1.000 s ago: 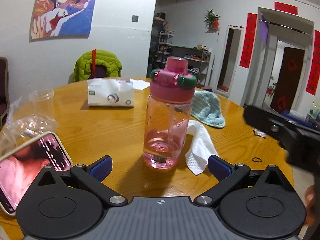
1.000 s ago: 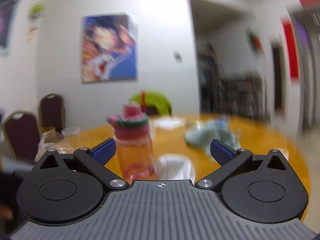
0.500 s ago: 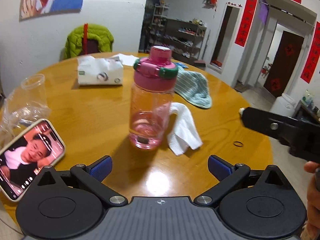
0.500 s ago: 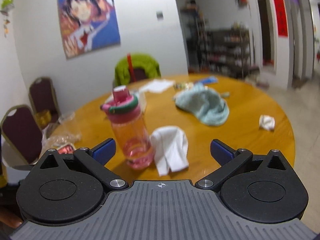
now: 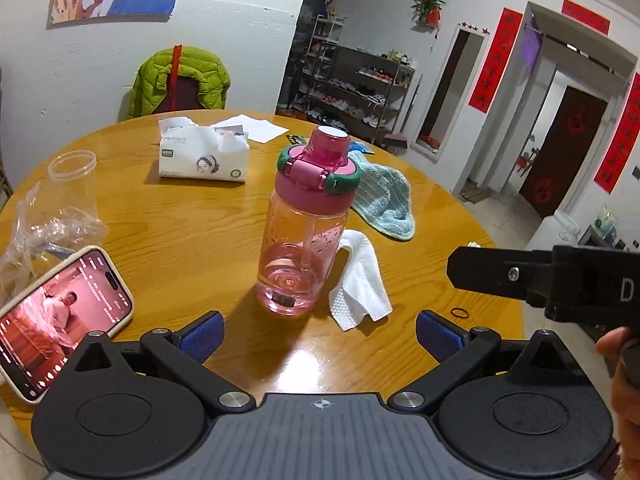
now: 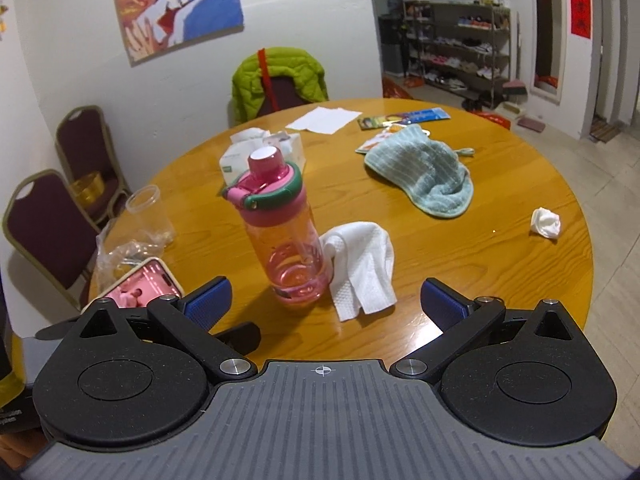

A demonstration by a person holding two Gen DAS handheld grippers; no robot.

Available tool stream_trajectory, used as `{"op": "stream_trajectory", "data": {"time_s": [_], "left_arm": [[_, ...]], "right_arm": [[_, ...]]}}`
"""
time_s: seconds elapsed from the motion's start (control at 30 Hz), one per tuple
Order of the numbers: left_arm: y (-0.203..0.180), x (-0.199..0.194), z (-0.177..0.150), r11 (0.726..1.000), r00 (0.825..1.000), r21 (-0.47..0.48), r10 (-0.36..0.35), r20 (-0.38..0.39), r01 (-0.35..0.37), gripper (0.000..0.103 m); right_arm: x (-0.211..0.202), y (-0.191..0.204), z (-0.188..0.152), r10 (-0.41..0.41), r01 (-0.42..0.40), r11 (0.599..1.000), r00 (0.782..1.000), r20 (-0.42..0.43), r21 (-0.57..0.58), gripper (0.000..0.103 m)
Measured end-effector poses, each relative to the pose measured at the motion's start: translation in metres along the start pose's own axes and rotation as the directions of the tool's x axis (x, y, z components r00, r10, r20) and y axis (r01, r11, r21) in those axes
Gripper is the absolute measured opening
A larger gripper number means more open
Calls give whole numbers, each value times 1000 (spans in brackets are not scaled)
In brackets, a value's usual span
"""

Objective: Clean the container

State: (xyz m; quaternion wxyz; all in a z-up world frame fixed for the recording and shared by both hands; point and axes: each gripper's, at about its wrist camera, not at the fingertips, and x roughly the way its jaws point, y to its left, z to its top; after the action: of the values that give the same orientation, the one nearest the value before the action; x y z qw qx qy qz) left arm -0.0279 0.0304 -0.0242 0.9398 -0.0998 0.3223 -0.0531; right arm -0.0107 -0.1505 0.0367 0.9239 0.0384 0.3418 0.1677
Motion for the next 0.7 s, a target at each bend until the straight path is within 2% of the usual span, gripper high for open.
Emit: {"op": "stream_trajectory", "data": {"time_s": [0.27,0.5,0.7], "left_arm": [[-6,-4,2,1000,1000,18,12,-25,-12,102],[-13,-9,2,999,999,18,-26,-27,27,102],[-23,-11,4,997,998,60,53,-22,-52,102]], "right_arm": [[-4,3,0,-13,12,1000,1000,-17,-17,103],[-9,5,-3,-6,6,999,1000,-8,-41,103],[-9,2,-3,-13,13,999,1000,-5,-49,103]]}}
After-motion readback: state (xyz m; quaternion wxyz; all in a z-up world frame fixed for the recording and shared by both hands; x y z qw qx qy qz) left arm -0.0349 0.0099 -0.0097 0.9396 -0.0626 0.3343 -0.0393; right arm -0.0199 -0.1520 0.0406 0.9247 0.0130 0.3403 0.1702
